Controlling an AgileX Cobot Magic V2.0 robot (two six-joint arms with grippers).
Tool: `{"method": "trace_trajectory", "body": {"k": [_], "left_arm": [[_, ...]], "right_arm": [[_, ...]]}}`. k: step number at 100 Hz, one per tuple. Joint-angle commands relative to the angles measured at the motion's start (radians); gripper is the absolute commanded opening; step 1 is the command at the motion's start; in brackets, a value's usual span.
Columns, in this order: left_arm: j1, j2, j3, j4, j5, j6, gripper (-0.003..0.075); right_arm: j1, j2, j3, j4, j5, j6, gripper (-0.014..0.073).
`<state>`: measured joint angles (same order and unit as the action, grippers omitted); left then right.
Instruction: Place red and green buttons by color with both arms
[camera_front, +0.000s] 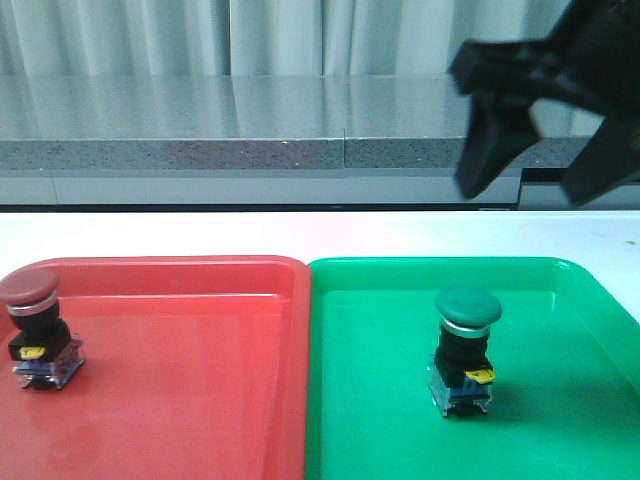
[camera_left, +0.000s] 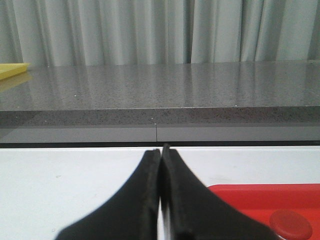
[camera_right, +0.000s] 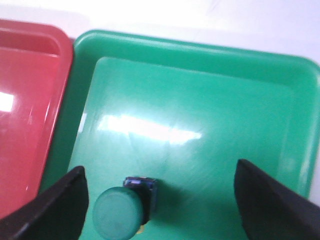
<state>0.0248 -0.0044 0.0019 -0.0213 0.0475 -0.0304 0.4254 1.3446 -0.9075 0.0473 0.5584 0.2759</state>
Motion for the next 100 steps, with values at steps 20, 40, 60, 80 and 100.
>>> {"method": "trace_trajectory", "body": {"k": [20,40,60,80,100], "left_arm": [[-0.002,-0.032,0.011,-0.009,-0.08,-0.011,-0.002],[-0.002,-0.032,0.011,-0.009,-0.08,-0.011,-0.002],[-0.002,-0.032,0.011,-0.009,-0.08,-0.011,-0.002],[-0.002,-0.032,0.011,-0.009,-0.08,-0.011,-0.002],[-0.002,-0.032,0.011,-0.009,-0.08,-0.011,-0.002]], "right_arm": [[-0.179,-0.11,-0.02,0.006,0.0,-0.099,0.0215],[-0.288,-0.157,-0.016,0.004,0.028,-0.14,-0.0029],[-0.371,-0.225,0.046,-0.022,0.002,-0.142,-0.0064],[-0.412,-0.307,0.11,-0.047,-0.032,-0.142,-0.0064],[-0.422,-0.412,0.177,-0.047,-0.093,-0.142,-0.0064]]}}
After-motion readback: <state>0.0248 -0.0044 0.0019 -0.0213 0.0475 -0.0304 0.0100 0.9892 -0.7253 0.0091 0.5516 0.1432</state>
